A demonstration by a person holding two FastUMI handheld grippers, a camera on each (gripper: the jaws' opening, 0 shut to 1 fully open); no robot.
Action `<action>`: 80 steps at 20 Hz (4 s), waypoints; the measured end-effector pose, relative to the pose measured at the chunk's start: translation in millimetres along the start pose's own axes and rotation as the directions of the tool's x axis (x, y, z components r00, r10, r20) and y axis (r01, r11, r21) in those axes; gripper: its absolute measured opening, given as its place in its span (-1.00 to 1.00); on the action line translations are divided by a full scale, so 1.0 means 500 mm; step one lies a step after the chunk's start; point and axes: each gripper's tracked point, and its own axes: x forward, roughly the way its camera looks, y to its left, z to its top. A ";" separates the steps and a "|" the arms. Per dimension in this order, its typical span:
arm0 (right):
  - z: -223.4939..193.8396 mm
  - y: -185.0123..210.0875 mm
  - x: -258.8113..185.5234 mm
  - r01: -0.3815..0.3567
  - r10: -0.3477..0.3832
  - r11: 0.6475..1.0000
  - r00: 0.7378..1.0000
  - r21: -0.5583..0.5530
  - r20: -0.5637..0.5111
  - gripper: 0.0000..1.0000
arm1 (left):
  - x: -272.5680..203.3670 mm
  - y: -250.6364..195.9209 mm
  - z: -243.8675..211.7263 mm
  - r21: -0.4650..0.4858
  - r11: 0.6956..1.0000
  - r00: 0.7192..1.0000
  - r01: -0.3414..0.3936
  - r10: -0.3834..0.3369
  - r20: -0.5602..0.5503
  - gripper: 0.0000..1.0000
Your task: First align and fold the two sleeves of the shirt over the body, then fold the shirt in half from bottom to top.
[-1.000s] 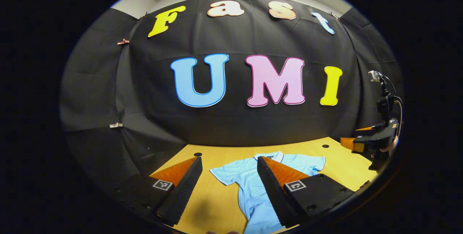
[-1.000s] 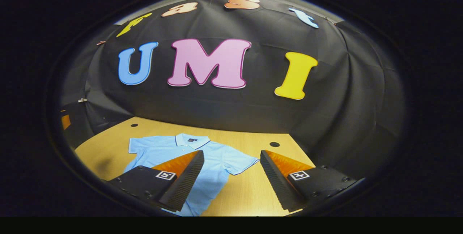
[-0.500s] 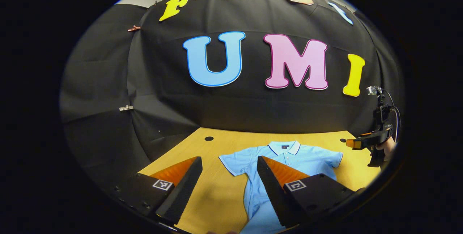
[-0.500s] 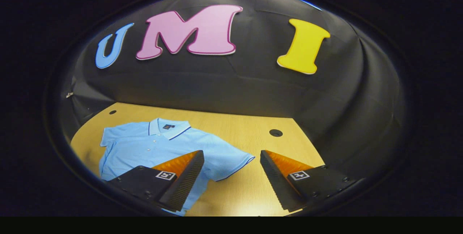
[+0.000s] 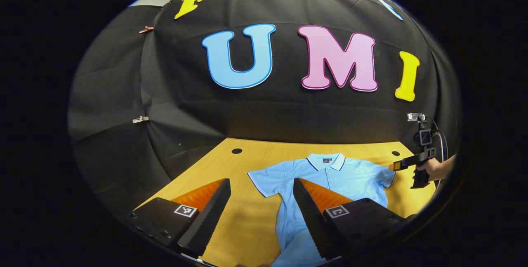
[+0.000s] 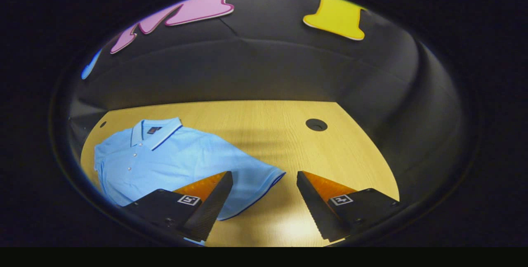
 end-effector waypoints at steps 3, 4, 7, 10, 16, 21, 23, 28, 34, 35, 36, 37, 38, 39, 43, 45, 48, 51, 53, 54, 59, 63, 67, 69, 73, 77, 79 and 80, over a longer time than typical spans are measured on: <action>-0.033 -0.008 0.045 -0.001 0.007 0.997 0.998 0.080 -0.063 0.95 | 0.011 -0.014 -0.004 0.002 1.000 1.000 0.004 -0.004 -0.008 0.94; -0.040 -0.009 0.047 0.004 0.004 0.996 0.997 0.093 -0.080 0.94 | 0.013 -0.016 -0.004 0.006 1.000 1.000 0.005 -0.005 -0.011 0.94; -0.023 -0.011 0.052 -0.003 0.006 0.998 0.999 0.063 -0.053 0.91 | 0.018 -0.025 -0.010 0.015 1.000 1.000 0.014 -0.014 -0.017 0.94; -0.025 0.015 0.060 -0.041 0.045 0.997 0.997 0.058 -0.064 0.05 | 0.020 -0.028 -0.015 0.014 1.000 1.000 0.010 -0.010 -0.022 0.94; -0.015 0.047 0.058 -0.067 0.071 0.995 0.996 0.069 -0.045 -0.84 | 0.016 -0.025 -0.033 0.009 1.000 0.999 0.001 -0.001 -0.038 0.94; 0.082 0.095 -0.003 -0.100 0.098 0.995 0.991 0.018 0.093 -0.84 | 0.001 -0.003 -0.051 0.021 1.000 0.999 -0.014 0.015 -0.051 0.94; 0.109 0.133 -0.026 -0.125 0.125 0.992 0.985 -0.007 0.121 -0.84 | 0.001 0.002 -0.052 0.020 1.000 0.999 -0.014 0.015 -0.048 0.94; 0.146 0.263 -0.055 -0.183 0.195 0.979 0.969 -0.094 0.149 -0.84 | -0.004 0.016 -0.050 0.008 1.000 0.999 -0.009 0.009 -0.032 0.94; 0.100 0.433 -0.051 -0.246 0.262 0.957 0.960 -0.157 0.098 -0.94 | 0.036 0.013 -0.041 -0.050 0.998 1.000 0.026 -0.027 -0.004 0.93; 0.081 0.461 -0.048 -0.266 0.280 0.951 0.957 -0.159 0.076 -0.92 | 0.046 0.015 -0.040 -0.061 0.998 1.000 0.031 -0.031 -0.005 0.93; 0.063 0.487 -0.047 -0.288 0.300 0.944 0.952 -0.159 0.057 -0.72 | 0.055 0.016 -0.041 -0.071 0.997 0.999 0.038 -0.038 -0.007 0.92; 0.050 0.509 -0.052 -0.311 0.321 0.938 0.946 -0.154 0.044 -0.53 | 0.066 0.016 -0.042 -0.080 0.996 0.999 0.049 -0.050 -0.011 0.92; 0.043 0.528 -0.059 -0.331 0.341 0.932 0.939 -0.148 0.048 -0.43 | 0.077 0.015 -0.045 -0.086 0.994 0.998 0.061 -0.063 -0.015 0.93; 0.040 0.546 -0.067 -0.356 0.367 0.925 0.928 -0.133 0.062 0.00 | 0.090 0.016 -0.048 -0.087 0.994 0.997 0.071 -0.073 -0.024 0.93; 0.040 0.512 -0.116 -0.332 0.345 0.937 0.929 -0.112 0.133 0.77 | 0.178 0.025 -0.073 -0.103 0.989 0.991 0.109 -0.117 -0.070 0.93; 0.046 0.469 -0.142 -0.291 0.307 0.950 0.936 -0.115 0.174 0.96 | 0.239 0.024 -0.090 -0.109 0.985 0.984 0.133 -0.144 -0.104 0.94; 0.036 0.408 -0.182 -0.253 0.276 0.958 0.941 -0.137 0.196 0.97 | 0.335 0.036 -0.113 -0.113 0.984 0.976 0.141 -0.157 -0.151 0.94; 0.015 0.364 -0.221 -0.236 0.260 0.963 0.943 -0.132 0.209 0.97 | 0.438 0.044 -0.154 -0.121 0.983 0.961 0.139 -0.163 -0.223 0.94; -0.001 0.333 -0.242 -0.226 0.248 0.966 0.946 -0.126 0.206 0.97 | 0.496 0.050 -0.167 -0.113 0.984 0.957 0.141 -0.165 -0.239 0.94; -0.010 0.321 -0.252 -0.222 0.246 0.966 0.948 -0.132 0.204 0.97 | 0.526 0.050 -0.178 -0.101 0.985 0.955 0.142 -0.163 -0.247 0.94; -0.040 0.265 -0.286 -0.191 0.216 0.973 0.953 -0.134 0.211 0.97 | 0.637 0.061 -0.225 -0.095 0.986 0.938 0.134 -0.157 -0.309 0.94; -0.070 0.241 -0.294 -0.191 0.207 0.977 0.959 -0.097 0.194 0.97 | 0.679 0.070 -0.274 -0.031 0.992 0.921 0.124 -0.126 -0.368 1.00; -0.102 0.224 -0.292 -0.197 0.203 0.979 0.967 -0.051 0.157 0.97 | 0.684 0.044 -0.270 0.011 0.985 0.912 0.173 -0.156 -0.379 0.82; -0.116 0.223 -0.292 -0.200 0.203 0.979 0.968 -0.036 0.149 0.97 | 0.680 0.015 -0.270 0.016 0.976 0.902 0.218 -0.195 -0.385 0.17; -0.134 0.222 -0.291 -0.203 0.207 0.978 0.967 -0.042 0.148 0.97 | 0.687 -0.009 -0.267 0.052 0.975 0.910 0.217 -0.183 -0.373 -0.84; -0.149 0.220 -0.297 -0.212 0.211 0.977 0.969 -0.004 0.132 0.97 | 0.680 -0.020 -0.260 0.045 0.977 0.916 0.209 -0.180 -0.358 -0.87; -0.153 0.220 -0.305 -0.217 0.215 0.976 0.969 0.003 0.120 0.97 | 0.670 -0.026 -0.244 0.057 0.976 0.920 0.211 -0.179 -0.350 -0.87; -0.148 0.219 -0.311 -0.219 0.217 0.976 0.968 0.005 0.124 0.97 | 0.662 -0.037 -0.227 0.058 0.973 0.923 0.222 -0.191 -0.335 -0.88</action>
